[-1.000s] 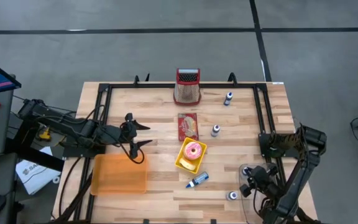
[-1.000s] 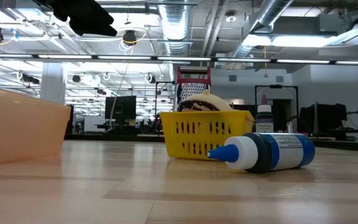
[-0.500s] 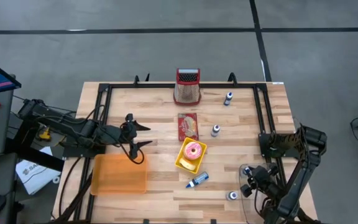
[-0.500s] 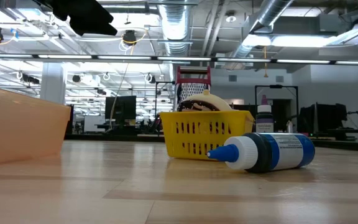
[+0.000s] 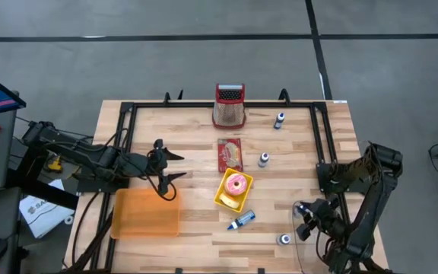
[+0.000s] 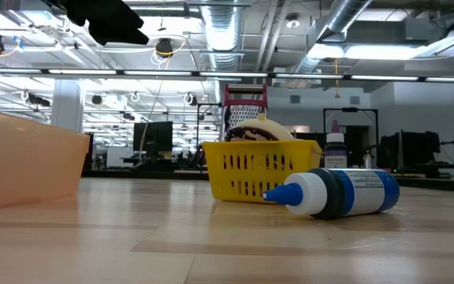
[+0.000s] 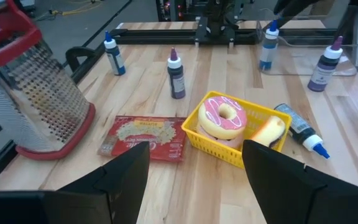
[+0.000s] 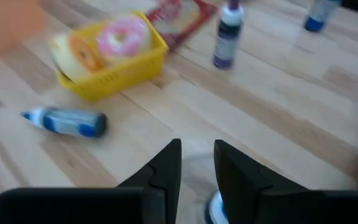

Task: Pick & Place Food Item
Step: Put the bottom violet food coloring bottle into the transparent bin

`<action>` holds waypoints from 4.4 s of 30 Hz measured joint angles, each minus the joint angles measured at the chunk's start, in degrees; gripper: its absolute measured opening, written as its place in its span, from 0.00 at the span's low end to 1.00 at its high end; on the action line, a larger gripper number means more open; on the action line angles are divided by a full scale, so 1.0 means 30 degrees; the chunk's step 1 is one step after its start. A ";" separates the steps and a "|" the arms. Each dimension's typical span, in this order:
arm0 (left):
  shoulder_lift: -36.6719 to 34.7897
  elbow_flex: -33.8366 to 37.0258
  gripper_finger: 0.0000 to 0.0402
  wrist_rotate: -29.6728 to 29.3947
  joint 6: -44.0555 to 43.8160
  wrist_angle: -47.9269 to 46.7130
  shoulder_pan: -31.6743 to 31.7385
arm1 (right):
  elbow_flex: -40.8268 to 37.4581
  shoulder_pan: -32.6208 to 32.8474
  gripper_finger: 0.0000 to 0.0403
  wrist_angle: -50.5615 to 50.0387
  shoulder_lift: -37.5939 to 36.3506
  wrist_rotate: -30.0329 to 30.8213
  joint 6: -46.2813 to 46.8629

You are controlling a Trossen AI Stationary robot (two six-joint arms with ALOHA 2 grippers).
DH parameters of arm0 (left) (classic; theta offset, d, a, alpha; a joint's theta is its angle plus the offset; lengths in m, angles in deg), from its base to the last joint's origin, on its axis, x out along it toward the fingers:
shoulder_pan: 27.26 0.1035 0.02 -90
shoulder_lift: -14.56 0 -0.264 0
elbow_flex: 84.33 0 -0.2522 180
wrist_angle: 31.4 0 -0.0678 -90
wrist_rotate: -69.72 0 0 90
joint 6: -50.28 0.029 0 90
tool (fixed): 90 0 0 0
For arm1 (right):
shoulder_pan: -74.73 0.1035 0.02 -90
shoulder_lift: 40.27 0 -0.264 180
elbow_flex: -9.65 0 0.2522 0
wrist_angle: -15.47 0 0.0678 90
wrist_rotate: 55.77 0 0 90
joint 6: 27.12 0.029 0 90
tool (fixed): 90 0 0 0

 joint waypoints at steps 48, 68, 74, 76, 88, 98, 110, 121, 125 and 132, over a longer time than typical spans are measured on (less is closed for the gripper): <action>0.1537 0.0007 0.62 0.6107 0.2090 0.2350 -0.0678 | 0.1956 -0.9188 0.41 1.7432 -0.2335 -1.1402 -1.7965; 0.1382 0.0007 0.62 0.6106 0.2731 0.2631 -0.0678 | 1.6647 -0.8318 0.40 2.2385 0.1377 -1.0447 -4.0937; 0.1135 -0.0022 0.62 0.5906 0.2673 0.2640 -0.0678 | 2.2067 -0.7411 0.40 1.1557 0.3557 -0.1899 -3.9718; 0.1137 -0.0018 0.62 0.5879 0.2641 0.2515 -0.0678 | 2.1069 -0.7674 0.40 0.9995 0.3235 -0.1973 -3.6879; 0.1129 -0.0015 0.62 0.5720 0.2541 0.2476 -0.0692 | 2.0392 -0.8587 0.40 0.0080 0.6264 -0.6817 -1.7909; 0.1129 -0.0014 0.62 0.5706 0.2549 0.2426 -0.0714 | 1.9035 -0.9103 0.40 0.0009 0.7458 -1.0558 -1.5345; 0.1129 -0.0007 0.62 0.5644 0.3070 0.2696 -0.0714 | 1.5803 -0.7568 0.40 -0.0002 0.6818 -1.3543 -1.6822; 0.1129 0.0000 0.62 0.5662 0.3044 0.3038 -0.0714 | 1.5817 -0.5797 0.43 0.0004 0.5170 -1.0573 -1.7404; 0.1129 -0.0007 0.62 0.5677 0.3030 0.3053 -0.0714 | 1.5817 -0.6633 0.44 0.0007 0.5170 -1.1325 -1.8942; 0.1129 -0.0005 0.62 0.5735 0.3030 0.3077 -0.0714 | 1.5817 -0.8924 0.48 0.0000 0.5258 -1.2247 -2.3125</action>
